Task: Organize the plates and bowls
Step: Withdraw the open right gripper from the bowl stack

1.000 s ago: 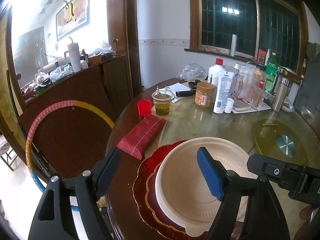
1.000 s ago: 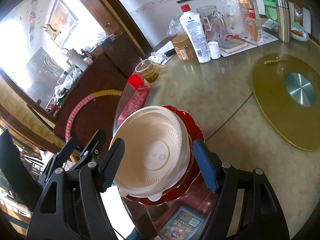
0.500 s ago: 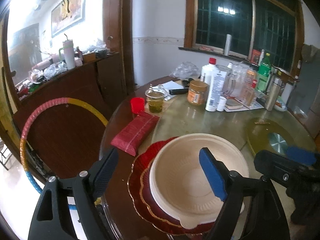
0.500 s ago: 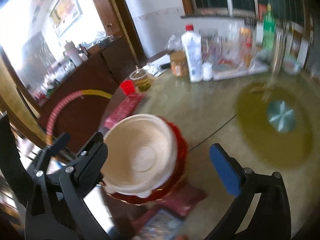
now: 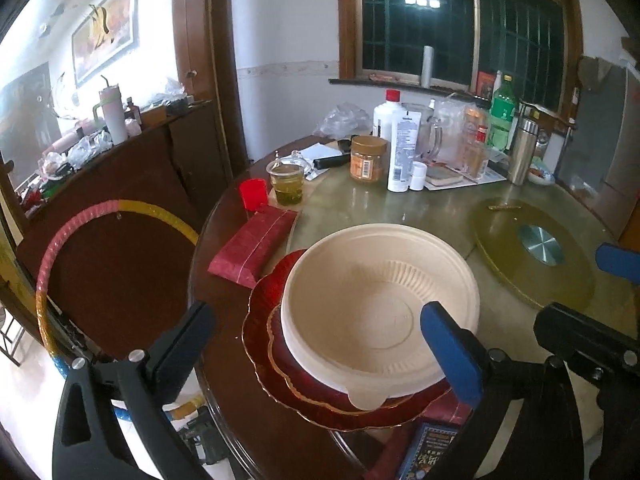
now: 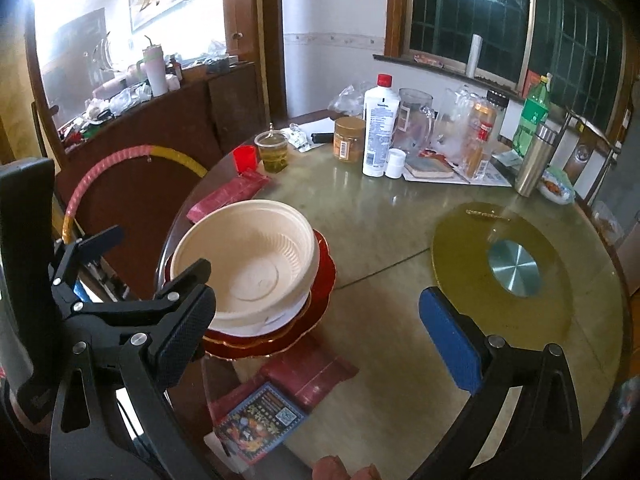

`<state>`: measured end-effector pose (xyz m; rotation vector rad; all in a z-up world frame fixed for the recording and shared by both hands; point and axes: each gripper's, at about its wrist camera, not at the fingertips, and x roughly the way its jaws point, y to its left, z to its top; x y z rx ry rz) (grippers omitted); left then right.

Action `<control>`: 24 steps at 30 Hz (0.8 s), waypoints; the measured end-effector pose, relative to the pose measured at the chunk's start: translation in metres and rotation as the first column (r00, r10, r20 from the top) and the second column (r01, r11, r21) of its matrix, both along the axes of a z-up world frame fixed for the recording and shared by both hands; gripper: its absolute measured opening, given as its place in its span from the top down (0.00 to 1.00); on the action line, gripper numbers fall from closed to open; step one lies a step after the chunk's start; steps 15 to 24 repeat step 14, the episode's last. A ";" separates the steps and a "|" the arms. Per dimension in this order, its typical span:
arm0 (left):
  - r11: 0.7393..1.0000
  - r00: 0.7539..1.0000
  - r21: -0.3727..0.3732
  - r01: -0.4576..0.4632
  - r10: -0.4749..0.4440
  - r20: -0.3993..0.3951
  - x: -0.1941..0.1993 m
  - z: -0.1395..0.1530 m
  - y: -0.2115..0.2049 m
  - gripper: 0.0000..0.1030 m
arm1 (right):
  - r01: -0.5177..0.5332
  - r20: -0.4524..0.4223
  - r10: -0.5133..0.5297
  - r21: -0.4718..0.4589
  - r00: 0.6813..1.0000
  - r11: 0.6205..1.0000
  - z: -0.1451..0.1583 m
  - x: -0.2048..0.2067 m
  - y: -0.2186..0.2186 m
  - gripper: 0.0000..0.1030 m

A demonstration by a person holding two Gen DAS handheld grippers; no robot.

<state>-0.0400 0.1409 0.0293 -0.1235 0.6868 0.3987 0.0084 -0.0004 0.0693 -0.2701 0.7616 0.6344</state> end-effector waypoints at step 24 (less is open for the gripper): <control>0.999 0.999 -0.026 -0.023 0.024 0.034 -0.006 -0.003 0.010 0.00 | -0.013 0.012 0.014 -0.026 1.000 1.000 -0.001 -0.011 0.012 0.00</control>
